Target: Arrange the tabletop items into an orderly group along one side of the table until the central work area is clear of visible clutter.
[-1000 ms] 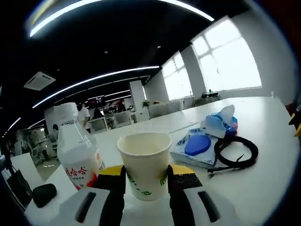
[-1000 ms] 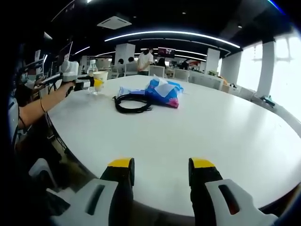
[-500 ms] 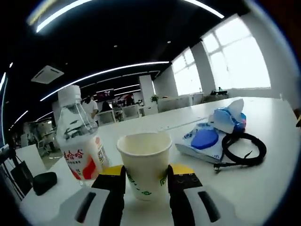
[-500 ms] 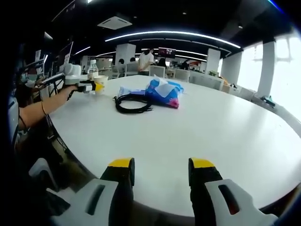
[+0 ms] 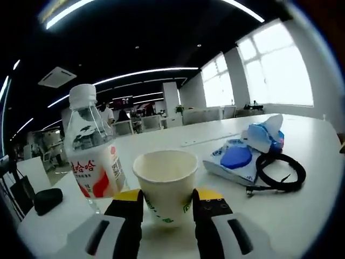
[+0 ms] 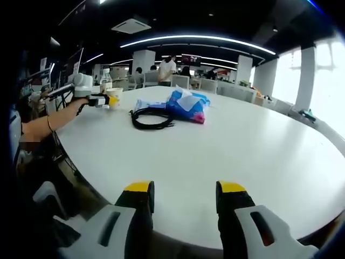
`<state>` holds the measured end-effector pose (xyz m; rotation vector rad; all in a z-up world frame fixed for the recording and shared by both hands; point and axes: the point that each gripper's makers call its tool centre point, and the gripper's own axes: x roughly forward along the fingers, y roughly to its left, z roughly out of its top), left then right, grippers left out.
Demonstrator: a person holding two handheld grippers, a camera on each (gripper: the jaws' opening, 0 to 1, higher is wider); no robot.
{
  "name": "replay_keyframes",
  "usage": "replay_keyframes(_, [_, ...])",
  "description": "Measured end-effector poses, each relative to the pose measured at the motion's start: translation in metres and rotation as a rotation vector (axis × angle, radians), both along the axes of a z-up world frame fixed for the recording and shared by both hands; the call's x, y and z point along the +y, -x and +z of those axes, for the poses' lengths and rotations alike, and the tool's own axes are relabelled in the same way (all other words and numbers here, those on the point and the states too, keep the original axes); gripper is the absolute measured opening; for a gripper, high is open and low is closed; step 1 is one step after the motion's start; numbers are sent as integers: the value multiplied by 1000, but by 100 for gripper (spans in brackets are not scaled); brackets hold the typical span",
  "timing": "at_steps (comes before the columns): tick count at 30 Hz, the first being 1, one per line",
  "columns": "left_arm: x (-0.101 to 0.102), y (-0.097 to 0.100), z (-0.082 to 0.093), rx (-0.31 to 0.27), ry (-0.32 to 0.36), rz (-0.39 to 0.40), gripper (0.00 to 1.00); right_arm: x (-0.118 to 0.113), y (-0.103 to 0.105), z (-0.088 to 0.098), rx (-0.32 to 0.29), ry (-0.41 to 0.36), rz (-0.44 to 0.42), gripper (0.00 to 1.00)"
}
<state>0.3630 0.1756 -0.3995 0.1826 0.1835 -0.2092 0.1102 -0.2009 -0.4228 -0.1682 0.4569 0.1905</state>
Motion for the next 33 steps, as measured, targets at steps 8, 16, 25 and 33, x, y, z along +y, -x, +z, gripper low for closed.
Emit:
replay_keyframes(8, [-4,1,-1,-7,-33,-32,38,-1,1,0,1,0,-3,44])
replay_keyframes(16, [-3,2,-1,-4,3,-37,40,-1,2,-1,3,-1,-7,45])
replay_keyframes(25, [-4,3,5,-19,13,-38,53,-1,2,-1,-1,-6,-6,45])
replay_keyframes(33, [-9,5,8,-34,-8,-57,54,-1,3,-1,-1,-8,-7,45])
